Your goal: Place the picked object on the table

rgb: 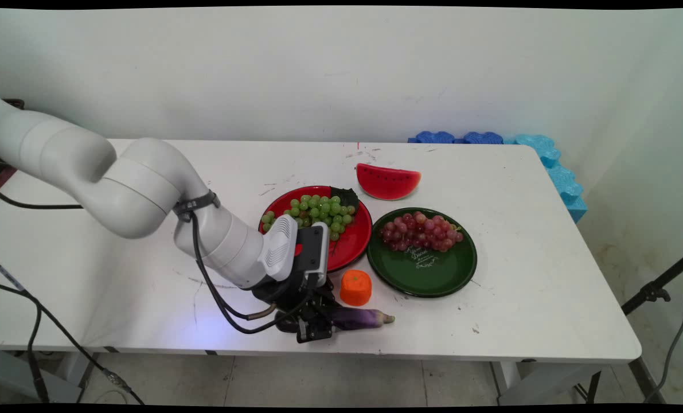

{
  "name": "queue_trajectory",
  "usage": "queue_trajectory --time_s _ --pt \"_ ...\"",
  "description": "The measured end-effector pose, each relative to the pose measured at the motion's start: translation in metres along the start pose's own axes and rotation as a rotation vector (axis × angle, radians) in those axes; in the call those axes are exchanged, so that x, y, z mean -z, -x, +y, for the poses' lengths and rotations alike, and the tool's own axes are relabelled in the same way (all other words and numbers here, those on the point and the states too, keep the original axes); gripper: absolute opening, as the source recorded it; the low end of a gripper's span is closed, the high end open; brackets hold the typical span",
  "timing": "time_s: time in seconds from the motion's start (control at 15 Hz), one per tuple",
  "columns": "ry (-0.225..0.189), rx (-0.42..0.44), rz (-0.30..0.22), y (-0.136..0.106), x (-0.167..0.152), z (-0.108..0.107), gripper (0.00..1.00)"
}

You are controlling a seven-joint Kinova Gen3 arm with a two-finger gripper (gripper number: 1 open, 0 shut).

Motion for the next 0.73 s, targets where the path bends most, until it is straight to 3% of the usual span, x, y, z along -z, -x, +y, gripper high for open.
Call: queue_trajectory --time_s 0.33,0.4,0.73 --pt "-0.002 -0.009 0.001 0.0008 -0.0088 -0.0029 0.0" --pt "-0.002 -0.012 0.002 0.0008 -0.0098 -0.0036 1.0" --pt "0.005 -0.037 0.03 -0.0058 -0.0088 -0.0085 1.0"
